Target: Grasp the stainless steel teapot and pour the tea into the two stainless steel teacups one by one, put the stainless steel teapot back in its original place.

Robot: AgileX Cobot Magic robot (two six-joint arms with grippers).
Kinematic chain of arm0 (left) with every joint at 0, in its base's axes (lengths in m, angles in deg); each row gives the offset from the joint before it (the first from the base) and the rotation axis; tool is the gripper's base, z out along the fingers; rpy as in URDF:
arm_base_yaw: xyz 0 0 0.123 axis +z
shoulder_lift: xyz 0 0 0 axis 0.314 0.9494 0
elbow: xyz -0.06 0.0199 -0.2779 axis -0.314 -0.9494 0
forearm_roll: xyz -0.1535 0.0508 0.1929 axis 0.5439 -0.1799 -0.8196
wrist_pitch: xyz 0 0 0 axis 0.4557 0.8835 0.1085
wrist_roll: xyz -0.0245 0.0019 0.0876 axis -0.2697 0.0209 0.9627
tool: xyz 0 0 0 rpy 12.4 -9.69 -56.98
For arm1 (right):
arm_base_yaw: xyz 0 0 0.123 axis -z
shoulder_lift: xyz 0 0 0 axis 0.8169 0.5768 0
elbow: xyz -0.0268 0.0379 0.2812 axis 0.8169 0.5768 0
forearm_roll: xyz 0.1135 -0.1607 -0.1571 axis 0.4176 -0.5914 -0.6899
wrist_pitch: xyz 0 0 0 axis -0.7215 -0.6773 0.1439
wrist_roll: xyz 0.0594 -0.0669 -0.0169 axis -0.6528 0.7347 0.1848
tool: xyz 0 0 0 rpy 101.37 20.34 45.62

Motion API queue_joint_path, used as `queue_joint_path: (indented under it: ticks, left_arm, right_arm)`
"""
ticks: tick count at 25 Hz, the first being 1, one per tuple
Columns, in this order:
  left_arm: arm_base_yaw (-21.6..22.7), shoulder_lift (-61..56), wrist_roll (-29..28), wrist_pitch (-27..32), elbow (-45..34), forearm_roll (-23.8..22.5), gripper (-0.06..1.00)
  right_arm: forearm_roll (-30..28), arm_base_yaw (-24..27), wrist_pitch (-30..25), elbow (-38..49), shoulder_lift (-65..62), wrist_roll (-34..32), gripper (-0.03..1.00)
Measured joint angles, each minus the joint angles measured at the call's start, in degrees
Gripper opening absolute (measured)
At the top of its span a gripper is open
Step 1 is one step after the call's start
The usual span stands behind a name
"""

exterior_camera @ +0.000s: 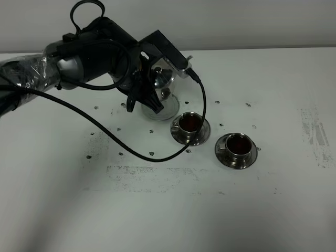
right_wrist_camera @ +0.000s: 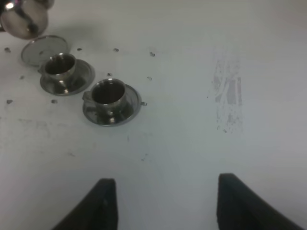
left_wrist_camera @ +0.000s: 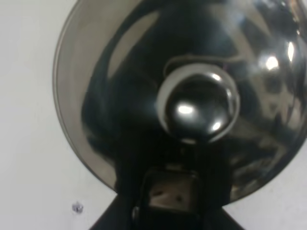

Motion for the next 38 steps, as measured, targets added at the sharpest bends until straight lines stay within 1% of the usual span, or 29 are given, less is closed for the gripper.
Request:
queue_joint_path:
  ticks: [4,8,11,16,28,38]
  left_arm:
    - [1.01,1.64,-3.17,4.06,6.19,3.05,0.19]
    - [1.79,6.11,-3.54,9.19,12.49,6.01,0.19]
    - [1.9,9.1,-3.69,11.33,15.58,6.63,0.19]
    - [1.9,11.1,-4.89,11.14,16.19,6.89,0.19]
    - [1.9,12.03,-4.17,10.17,16.37,8.89,0.19]
    - [1.9,14.13,-4.23,11.22,16.63,9.4,0.19]
  right_arm:
    - [0.0,0.0,0.0,0.0,0.0,0.0,0.45]
    - [0.0,0.0,0.0,0.0,0.0,0.0,0.45]
    - [0.0,0.0,0.0,0.0,0.0,0.0,0.45]
    - [0.0,0.0,0.0,0.0,0.0,0.0,0.45]
    - [0.0,0.0,0.0,0.0,0.0,0.0,0.45]
    - [0.0,0.0,0.0,0.0,0.0,0.0,0.45]
